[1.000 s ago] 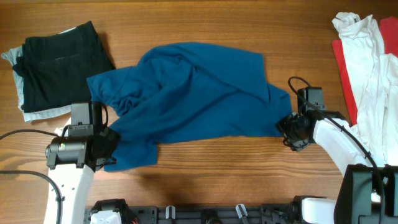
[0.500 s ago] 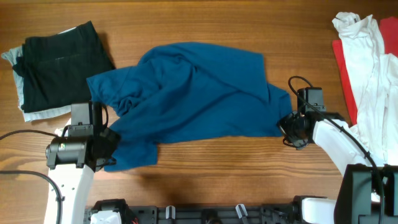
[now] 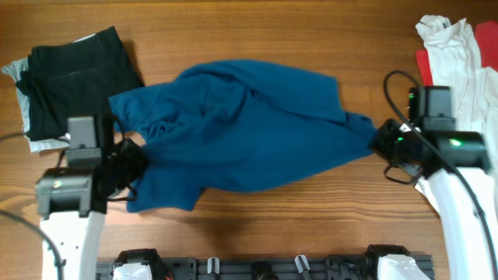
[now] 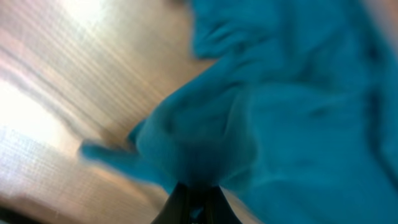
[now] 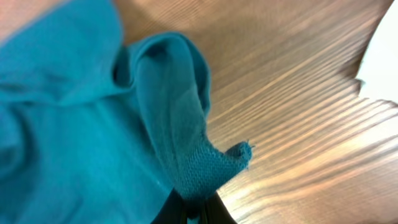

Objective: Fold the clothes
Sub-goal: 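Lift the shirt with both grippers and lay it flat, stretched sideways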

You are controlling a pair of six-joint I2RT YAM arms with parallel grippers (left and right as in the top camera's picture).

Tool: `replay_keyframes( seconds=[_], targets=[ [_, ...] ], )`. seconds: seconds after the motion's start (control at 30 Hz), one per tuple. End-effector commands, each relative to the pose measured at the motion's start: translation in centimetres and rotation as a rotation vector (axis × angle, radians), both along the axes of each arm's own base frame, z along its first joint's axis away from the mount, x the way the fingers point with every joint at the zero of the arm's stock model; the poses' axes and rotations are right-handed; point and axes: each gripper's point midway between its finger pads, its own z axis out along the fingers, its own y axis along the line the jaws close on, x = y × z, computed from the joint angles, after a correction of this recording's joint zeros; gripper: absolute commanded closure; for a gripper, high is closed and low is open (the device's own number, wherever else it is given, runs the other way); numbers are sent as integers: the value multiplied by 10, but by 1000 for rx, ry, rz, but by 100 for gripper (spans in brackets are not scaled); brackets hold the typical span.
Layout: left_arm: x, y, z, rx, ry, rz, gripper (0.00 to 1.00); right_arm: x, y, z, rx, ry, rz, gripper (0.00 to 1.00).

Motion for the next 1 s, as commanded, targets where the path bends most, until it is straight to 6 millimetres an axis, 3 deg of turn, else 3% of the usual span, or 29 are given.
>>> replay_keyframes(
  seconds=[0.0, 0.03, 0.07, 0.13, 0.2, 0.27, 0.43, 0.67, 0.77, 0.9, 0.93, 0.97],
  targets=[
    [12, -18, 69, -34, -171, -160, 96, -5, -3, 58, -66, -103, 95, 96],
    [12, -20, 81, -42, -197, -168, 96, -8, -4, 73, -78, -126, 105, 96],
    [13, -21, 110, -36, -264, -172, 96, -11, -5, 90, -93, -152, 112, 96],
    [13, -21, 146, -12, -356, -188, 96, -16, -11, 112, -132, -184, 101, 96],
    [8, -14, 193, 40, -476, -166, 96, -25, -26, 141, -216, -223, 56, 96],
    [0, -7, 228, 69, -569, -139, 96, -33, -30, 167, -244, -273, 37, 96],
    [-23, 4, 285, 119, -722, -76, 96, -56, -36, 222, -286, -408, -7, 96],
    [-54, 23, 325, 204, -824, 52, 96, -79, -44, 279, -322, -599, -84, 96],
    [-55, 23, 333, 209, -854, 57, 96, -80, -51, 282, -352, -600, -111, 96],
    [-25, 21, 331, 158, -836, 40, 96, -53, -54, 273, -368, -539, -103, 96],
    [-9, 17, 326, 130, -810, 10, 96, -39, -54, 266, -370, -504, -81, 96],
    [23, 12, 311, 81, -747, -35, 96, -14, -52, 253, -365, -440, -47, 96]
  ],
)
